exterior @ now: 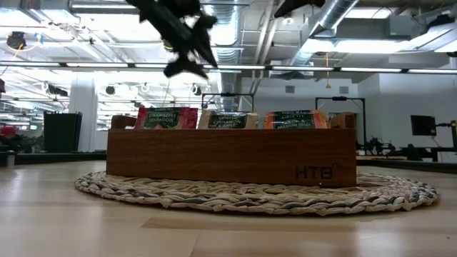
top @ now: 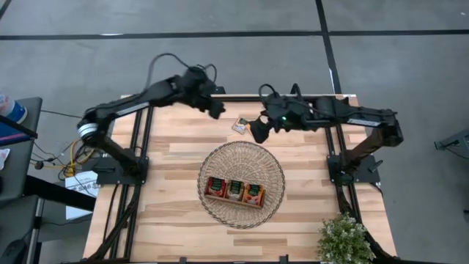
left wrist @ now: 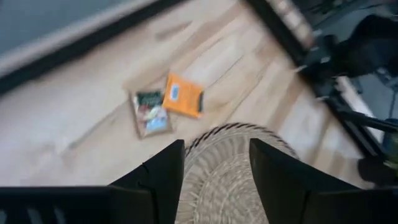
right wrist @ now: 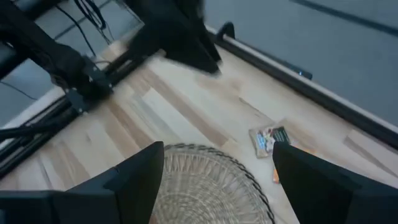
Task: Pick & Place Tea
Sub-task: Put the orange tea bag into the right section of the wooden organizer
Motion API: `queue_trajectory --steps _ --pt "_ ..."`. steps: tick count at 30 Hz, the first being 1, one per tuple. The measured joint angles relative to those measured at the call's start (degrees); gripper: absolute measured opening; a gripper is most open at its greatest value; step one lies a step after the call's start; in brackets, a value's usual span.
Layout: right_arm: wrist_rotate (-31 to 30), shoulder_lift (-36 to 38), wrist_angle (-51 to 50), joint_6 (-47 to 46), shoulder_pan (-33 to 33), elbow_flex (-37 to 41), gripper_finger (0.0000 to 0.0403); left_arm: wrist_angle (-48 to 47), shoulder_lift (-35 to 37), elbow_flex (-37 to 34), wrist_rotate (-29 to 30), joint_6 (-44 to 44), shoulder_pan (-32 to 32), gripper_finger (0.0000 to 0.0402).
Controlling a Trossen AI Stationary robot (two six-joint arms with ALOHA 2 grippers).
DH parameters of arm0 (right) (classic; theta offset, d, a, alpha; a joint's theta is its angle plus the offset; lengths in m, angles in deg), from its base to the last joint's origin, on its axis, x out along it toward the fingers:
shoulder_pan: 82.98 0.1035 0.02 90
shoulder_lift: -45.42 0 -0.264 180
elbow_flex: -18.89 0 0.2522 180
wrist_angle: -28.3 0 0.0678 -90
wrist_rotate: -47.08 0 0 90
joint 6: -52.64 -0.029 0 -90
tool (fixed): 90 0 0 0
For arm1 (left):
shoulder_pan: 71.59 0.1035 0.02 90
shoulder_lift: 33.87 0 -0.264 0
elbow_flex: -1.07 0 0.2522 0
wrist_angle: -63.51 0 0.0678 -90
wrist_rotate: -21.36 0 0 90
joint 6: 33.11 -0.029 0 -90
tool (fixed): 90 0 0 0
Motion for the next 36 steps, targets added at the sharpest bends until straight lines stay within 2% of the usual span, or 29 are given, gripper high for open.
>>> queue_trajectory --steps 5,10,21,25,32,36 --pt "-3.1 1.06 0.1 -0.49 2.12 0.0 0.0291 0.29 -9.15 1.28 0.53 4.45 0.0 0.0194" --pt "-3.26 0.22 0.64 -0.49 2.23 -0.04 0.0291 0.58 -16.42 6.3 2.8 5.47 -0.13 0.0215" --pt "4.27 -0.22 1.51 -3.22 2.05 0.02 0.0291 -6.42 -29.91 22.78 6.14 0.05 -0.44 0.0223" --pt "4.55 0.64 1.84 -4.92 3.25 0.02 0.0291 -9.99 -34.94 27.6 7.27 -0.31 -0.5 0.0223" --pt "4.18 1.44 2.75 -8.53 5.12 -0.02 0.0291 -11.81 -39.88 29.14 7.21 -2.64 -0.46 0.0223" --pt "4.15 1.35 2.72 -10.27 5.72 -0.02 0.0291 -11.65 -42.32 29.14 3.51 -2.49 -0.48 0.0223"
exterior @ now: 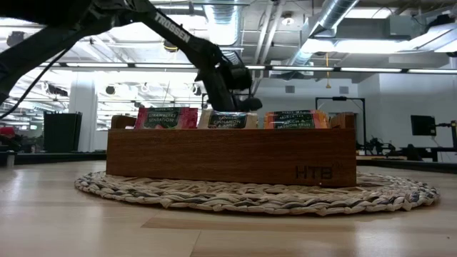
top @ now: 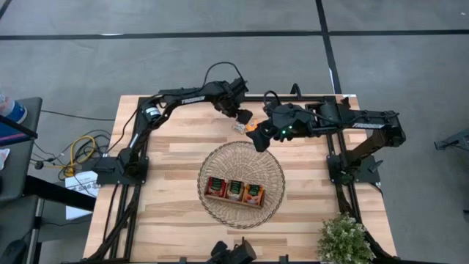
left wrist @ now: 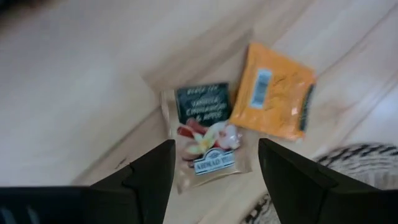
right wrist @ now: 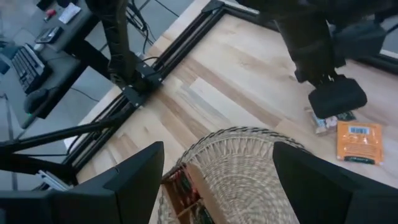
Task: Pick & Place Tea
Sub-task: Put the orange tea bag into the right section of the wooden organizer
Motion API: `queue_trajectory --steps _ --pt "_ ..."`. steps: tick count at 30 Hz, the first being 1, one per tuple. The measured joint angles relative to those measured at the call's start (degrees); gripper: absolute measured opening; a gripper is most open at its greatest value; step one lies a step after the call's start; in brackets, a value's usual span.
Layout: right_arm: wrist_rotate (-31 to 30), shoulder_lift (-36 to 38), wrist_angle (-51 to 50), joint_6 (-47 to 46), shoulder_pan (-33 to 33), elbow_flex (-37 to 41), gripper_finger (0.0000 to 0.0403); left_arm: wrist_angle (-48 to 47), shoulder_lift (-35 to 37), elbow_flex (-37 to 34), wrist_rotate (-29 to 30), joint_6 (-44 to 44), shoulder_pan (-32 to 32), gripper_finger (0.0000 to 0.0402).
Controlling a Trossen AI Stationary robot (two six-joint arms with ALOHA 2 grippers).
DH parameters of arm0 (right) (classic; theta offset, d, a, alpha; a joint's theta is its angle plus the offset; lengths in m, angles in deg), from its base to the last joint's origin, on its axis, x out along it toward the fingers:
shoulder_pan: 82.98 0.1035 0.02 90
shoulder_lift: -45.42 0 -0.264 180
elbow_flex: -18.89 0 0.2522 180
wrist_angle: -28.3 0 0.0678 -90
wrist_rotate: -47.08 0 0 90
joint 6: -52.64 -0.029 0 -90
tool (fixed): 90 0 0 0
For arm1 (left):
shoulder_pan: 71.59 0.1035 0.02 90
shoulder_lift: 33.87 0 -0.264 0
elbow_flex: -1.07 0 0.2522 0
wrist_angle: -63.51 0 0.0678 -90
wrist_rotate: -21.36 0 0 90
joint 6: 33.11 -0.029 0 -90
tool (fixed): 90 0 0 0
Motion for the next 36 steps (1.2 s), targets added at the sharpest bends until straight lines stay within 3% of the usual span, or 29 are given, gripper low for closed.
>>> queue_trajectory --steps 16,27,32,36 --pt "0.19 0.0 4.81 -0.17 0.08 0.0 0.0291 1.18 -2.07 0.0 -3.5 4.23 2.15 0.0223" --pt "0.41 0.0 5.92 0.25 0.34 0.0 0.0291 4.73 -3.58 -0.02 -20.71 19.54 6.62 0.0222" --pt "0.48 -0.02 6.12 1.31 0.36 0.0 0.0291 3.66 -3.56 0.0 -21.32 20.7 6.6 0.0222" --pt "0.74 -0.04 4.88 1.89 1.37 -0.65 0.0291 0.12 -3.34 -0.02 -30.63 18.84 6.61 0.0222"
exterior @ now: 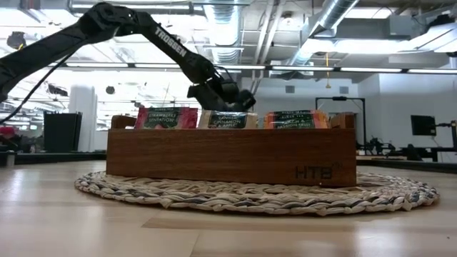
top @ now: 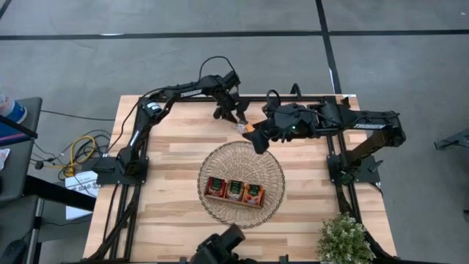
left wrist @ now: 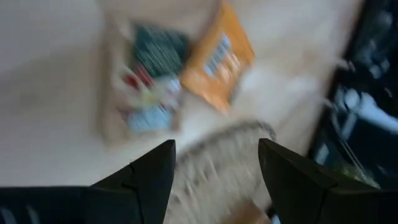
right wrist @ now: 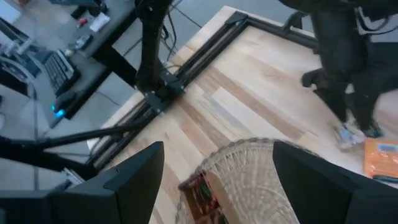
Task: Pick & Place Tea
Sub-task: Put the orange tea bag into the right section of the wooden organizer
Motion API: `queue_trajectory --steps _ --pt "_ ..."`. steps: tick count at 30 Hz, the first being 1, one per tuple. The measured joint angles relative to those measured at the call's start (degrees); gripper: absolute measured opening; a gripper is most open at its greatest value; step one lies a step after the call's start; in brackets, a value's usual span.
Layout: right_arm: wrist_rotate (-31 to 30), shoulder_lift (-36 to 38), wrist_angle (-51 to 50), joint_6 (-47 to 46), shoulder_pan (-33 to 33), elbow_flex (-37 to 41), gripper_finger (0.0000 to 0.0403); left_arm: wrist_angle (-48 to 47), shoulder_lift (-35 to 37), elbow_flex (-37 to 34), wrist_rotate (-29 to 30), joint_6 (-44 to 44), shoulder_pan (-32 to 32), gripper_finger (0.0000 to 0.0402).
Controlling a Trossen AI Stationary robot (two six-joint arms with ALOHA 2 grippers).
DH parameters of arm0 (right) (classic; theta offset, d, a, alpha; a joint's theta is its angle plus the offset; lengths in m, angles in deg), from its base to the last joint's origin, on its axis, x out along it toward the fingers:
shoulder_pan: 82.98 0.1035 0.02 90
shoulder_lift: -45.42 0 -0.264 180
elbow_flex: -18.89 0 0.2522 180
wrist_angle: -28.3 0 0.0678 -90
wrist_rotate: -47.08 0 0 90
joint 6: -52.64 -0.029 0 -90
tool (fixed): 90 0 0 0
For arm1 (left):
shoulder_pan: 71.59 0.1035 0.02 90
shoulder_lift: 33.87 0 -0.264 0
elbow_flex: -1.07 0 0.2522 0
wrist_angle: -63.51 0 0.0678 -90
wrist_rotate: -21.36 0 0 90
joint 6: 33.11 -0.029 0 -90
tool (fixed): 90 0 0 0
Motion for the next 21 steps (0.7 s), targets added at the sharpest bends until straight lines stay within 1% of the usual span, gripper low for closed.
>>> queue_trajectory --steps 2,4,5,7,8,10,12,18,21 --pt "-0.78 0.02 -2.98 0.0 0.45 -0.87 0.0291 -1.26 0.77 0.0 -1.85 -0.61 -0.23 0.0222" --pt "-2.0 0.09 -8.05 -0.12 0.59 -1.05 0.0291 -2.07 2.08 0.0 -0.52 -2.03 -0.61 0.0222" --pt "-3.52 0.13 -11.36 -0.53 0.57 -1.04 0.0291 -2.55 3.04 0.0 1.41 -3.48 -0.73 0.0222" --pt "-7.42 0.3 -18.19 -2.12 0.42 -0.92 0.0291 -3.83 5.48 -0.02 8.08 -6.4 -1.14 0.0219" --pt "-8.89 0.48 -20.15 -2.4 0.07 -0.57 0.0291 -4.04 6.85 -0.02 9.89 -7.84 -1.27 0.0216" --pt "-9.22 0.56 -21.12 -1.87 -1.53 0.39 0.0291 -4.0 9.38 0.0 10.58 -9.89 -0.91 0.0208" --pt "-6.82 0.31 -20.77 -0.06 -3.93 1.16 0.0291 -4.44 11.94 0.0 10.71 -11.02 -0.52 0.0199" --pt "3.99 -2.35 -12.48 5.31 -14.52 5.04 0.0291 -6.73 22.1 -0.02 12.63 -16.03 -0.47 0.0186" --pt "8.76 -4.42 -13.13 5.99 -21.35 5.11 0.0291 -7.73 27.88 -0.02 14.19 -18.37 -0.62 0.0185"
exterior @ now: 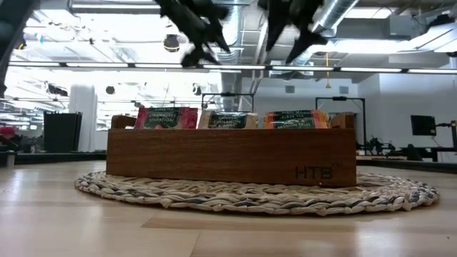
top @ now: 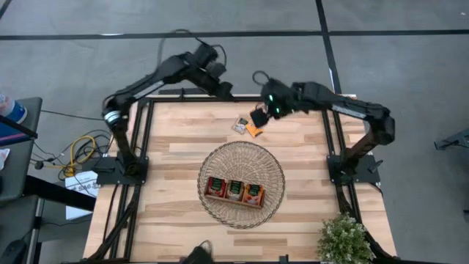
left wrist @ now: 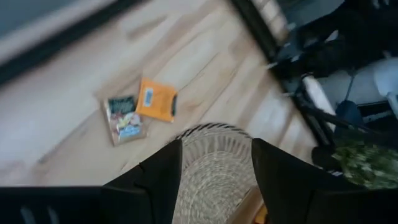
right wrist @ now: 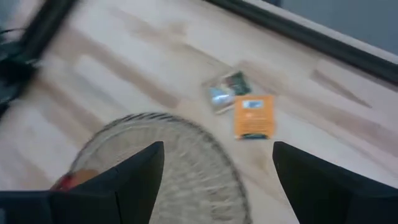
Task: Pick & Place Tea
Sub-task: Put the orange tea bag into the right section of the wooden organizer
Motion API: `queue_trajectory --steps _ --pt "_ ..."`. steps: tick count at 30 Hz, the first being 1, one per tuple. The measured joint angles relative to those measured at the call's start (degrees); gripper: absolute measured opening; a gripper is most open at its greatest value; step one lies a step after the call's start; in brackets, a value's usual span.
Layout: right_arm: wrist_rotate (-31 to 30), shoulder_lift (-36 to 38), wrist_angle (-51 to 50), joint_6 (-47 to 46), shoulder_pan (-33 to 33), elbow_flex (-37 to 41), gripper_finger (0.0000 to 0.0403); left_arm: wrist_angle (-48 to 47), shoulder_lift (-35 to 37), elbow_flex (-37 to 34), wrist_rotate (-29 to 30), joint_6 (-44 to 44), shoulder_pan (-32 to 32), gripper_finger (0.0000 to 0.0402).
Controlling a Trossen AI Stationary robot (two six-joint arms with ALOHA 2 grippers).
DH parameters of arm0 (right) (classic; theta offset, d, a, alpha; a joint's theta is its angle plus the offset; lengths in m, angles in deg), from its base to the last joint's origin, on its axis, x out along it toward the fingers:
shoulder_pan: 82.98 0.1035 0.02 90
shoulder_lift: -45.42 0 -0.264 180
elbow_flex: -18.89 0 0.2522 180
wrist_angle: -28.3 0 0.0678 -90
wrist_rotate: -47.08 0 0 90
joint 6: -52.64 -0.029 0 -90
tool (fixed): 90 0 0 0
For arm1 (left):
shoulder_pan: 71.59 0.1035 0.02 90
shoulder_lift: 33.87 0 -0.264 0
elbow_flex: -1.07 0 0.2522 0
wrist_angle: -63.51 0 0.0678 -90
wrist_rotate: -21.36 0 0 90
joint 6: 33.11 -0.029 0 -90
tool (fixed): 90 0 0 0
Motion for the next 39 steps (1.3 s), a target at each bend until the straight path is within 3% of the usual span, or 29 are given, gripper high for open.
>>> queue_trajectory --steps 7,15,22,28,39 --pt "13.26 -9.99 -0.11 4.44 -11.08 0.04 0.0291 -0.76 12.41 0.0 2.43 -1.85 0.07 0.0185" --pt "15.02 -22.71 -2.6 8.98 -14.56 0.04 0.0291 -4.12 20.96 0.0 3.77 -2.48 0.04 0.0185" --pt "17.83 -30.53 -2.53 11.95 -15.43 0.07 0.0291 -8.73 23.36 0.0 5.22 -4.05 0.04 0.0185" --pt "18.97 -32.39 -1.12 13.14 -15.89 0.05 0.0291 -10.92 23.44 0.0 7.94 -4.4 0.04 0.0185" --pt "24.3 -34.75 -0.83 14.56 -17.86 0.17 0.0291 -10.94 23.44 0.0 7.1 -3.46 0.04 0.0185"
